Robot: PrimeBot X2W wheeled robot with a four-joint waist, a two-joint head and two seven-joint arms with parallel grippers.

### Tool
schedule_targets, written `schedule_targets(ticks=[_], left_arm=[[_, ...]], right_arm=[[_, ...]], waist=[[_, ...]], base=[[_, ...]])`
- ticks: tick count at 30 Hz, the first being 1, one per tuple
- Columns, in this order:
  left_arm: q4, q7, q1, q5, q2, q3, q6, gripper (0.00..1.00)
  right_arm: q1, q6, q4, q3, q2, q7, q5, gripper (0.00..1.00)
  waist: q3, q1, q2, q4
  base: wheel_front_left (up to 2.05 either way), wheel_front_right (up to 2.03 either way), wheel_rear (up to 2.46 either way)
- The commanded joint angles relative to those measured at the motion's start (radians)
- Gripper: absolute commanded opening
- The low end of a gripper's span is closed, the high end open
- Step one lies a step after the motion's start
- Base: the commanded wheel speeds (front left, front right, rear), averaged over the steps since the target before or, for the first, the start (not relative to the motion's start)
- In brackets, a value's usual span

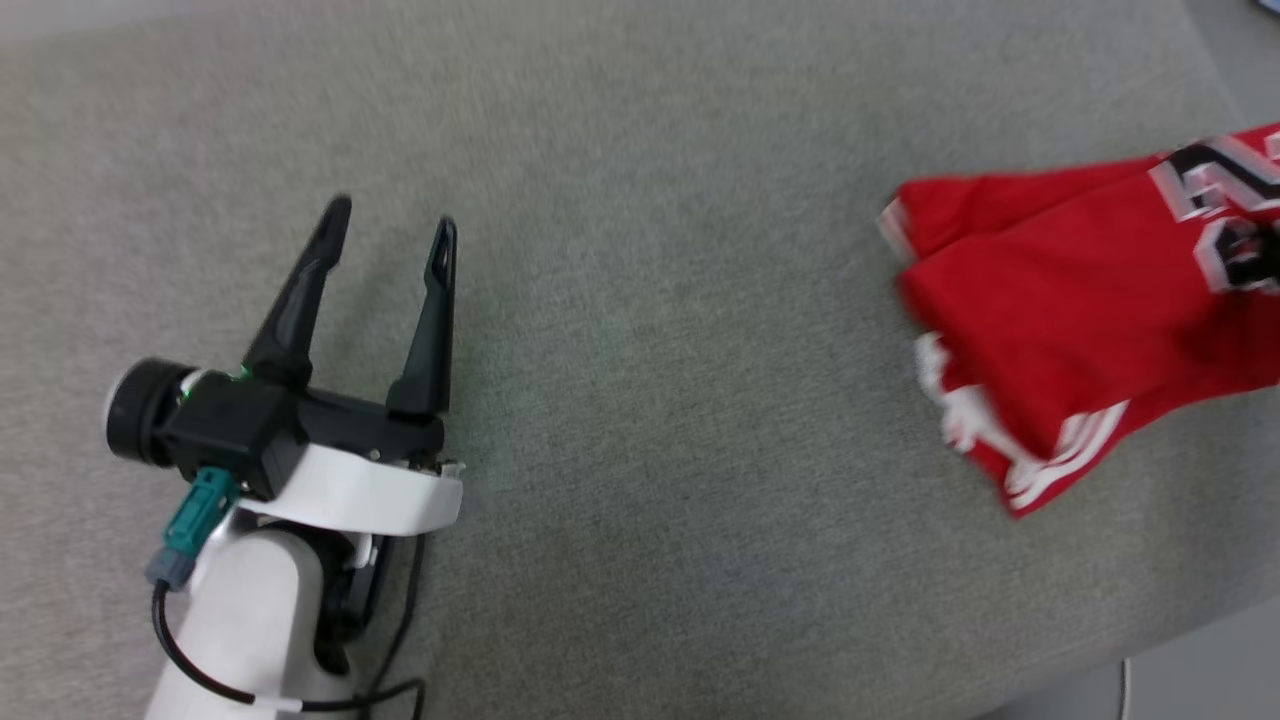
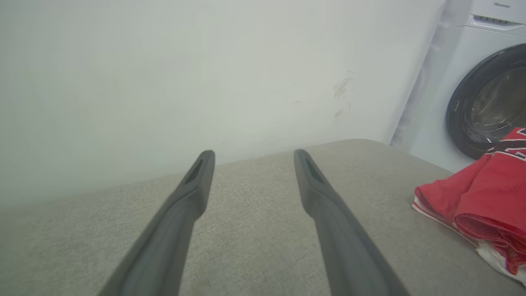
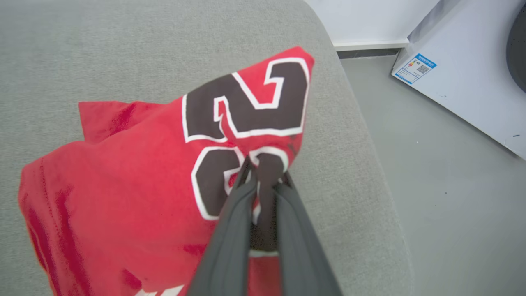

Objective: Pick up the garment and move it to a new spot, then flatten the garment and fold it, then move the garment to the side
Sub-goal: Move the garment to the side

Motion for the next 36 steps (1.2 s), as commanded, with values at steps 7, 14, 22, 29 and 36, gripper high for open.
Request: schedule_targets(ticks=[7,14,22,29,36], left_arm=[[-0.066,0.026,-0.110,0.023,0.030,-0.023,-0.022,1.00],[-0.096,0.037,-0.166,0.032,0.035,-0.045,-0.029,1.00],[-0.064,0.018,-0.171,0.026,0.027,-0.065,-0.031,1.00],[-0.009,0.000,-0.143,0.006,0.012,-0.079,-0.027,1.00],[0.065,-0.026,-0.071,-0.022,-0.010,-0.070,0.000,1.00]], right_arm=[[-0.116,-0.002,0.106,-0.140,-0.075,-0.039,-0.060,0.00],[-0.170,-0.002,0.218,-0.277,-0.087,-0.065,-0.138,0.00],[-0.205,-0.002,0.306,-0.339,-0.059,-0.187,-0.268,0.61],[-0.195,-0.002,0.359,-0.397,0.005,-0.264,-0.353,1.00],[-0.110,-0.002,0.324,-0.425,0.076,-0.307,-0.404,1.00]], waist=[[0.210,-0.0001,0.0000,0.022],[0.289,-0.0001,0.0000,0.056],[0.286,-0.0001,0.0000,0.084],[0.202,-0.0001,0.0000,0.086],[0.052,-0.0001,0.0000,0.095]], base=[[0.00,0.00,0.00],[0.00,0.00,0.00],[0.00,0.00,0.00],[0.00,0.00,0.00],[0.00,0.00,0.00]])
